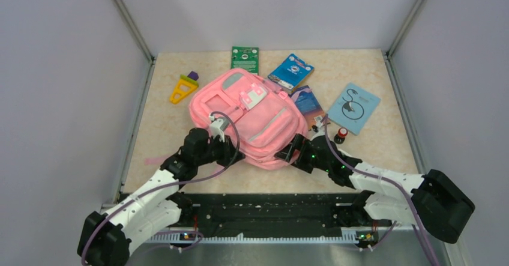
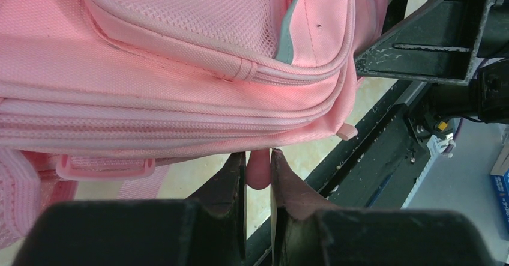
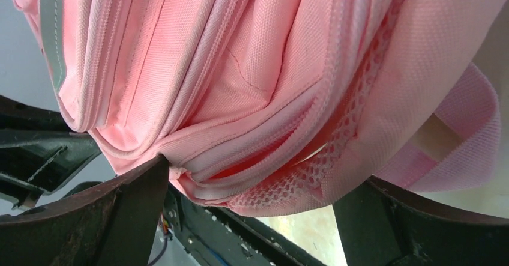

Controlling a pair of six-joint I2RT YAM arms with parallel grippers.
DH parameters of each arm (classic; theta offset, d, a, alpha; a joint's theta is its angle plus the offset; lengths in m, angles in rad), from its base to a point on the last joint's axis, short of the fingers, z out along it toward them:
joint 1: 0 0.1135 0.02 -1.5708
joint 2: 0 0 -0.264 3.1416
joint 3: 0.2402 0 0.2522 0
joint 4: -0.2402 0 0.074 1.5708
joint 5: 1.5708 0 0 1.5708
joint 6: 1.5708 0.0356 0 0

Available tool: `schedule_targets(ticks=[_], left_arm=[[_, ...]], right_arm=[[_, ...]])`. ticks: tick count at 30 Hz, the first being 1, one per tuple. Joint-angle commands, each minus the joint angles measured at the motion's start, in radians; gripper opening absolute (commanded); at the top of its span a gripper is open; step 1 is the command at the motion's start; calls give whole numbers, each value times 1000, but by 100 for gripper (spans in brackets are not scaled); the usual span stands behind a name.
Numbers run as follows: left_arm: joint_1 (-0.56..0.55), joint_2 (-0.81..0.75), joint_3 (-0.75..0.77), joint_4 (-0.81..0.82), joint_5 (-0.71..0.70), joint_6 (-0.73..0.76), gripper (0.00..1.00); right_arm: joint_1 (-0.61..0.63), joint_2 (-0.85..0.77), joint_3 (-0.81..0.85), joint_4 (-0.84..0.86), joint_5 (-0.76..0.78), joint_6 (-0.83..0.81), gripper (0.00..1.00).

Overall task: Pack the student bag
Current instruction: Unzip the student bag at the center of the board.

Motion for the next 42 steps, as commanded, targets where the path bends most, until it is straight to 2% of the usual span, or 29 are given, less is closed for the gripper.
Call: schedule_targets(ticks=[1,3,6,9,11,13,19,23,34,42], left_arm=[[-1,-60,0,174,80,-25,0],[-1,-68,-8,168,77,-27,0],[-1,-78,5,120,56,-10,0],[-1,-95,15,61,13,7,0],[-1,-111,15,45,-49,4,0],[-1,-126,16,24,-118,-6,0],[0,-138,21,-19,-256,-22,0],[0,-121,19,-46,-310,-41,0],[1,-81,37,-126,-578,-89,0],[0,-75,24,-115,-639,-121,0]], right_arm=[[13,15,52,114,100,12,99],[13,3,60,125,138,5,88],[14,-44,78,115,186,-18,62],[14,-109,117,32,247,-58,23],[13,-161,139,-42,294,-79,9],[13,-213,152,-87,334,-102,0],[14,-314,166,-169,398,-127,0],[13,-327,157,-174,408,-121,0],[13,-328,172,-172,406,-135,0],[13,-321,163,-169,399,-135,0]])
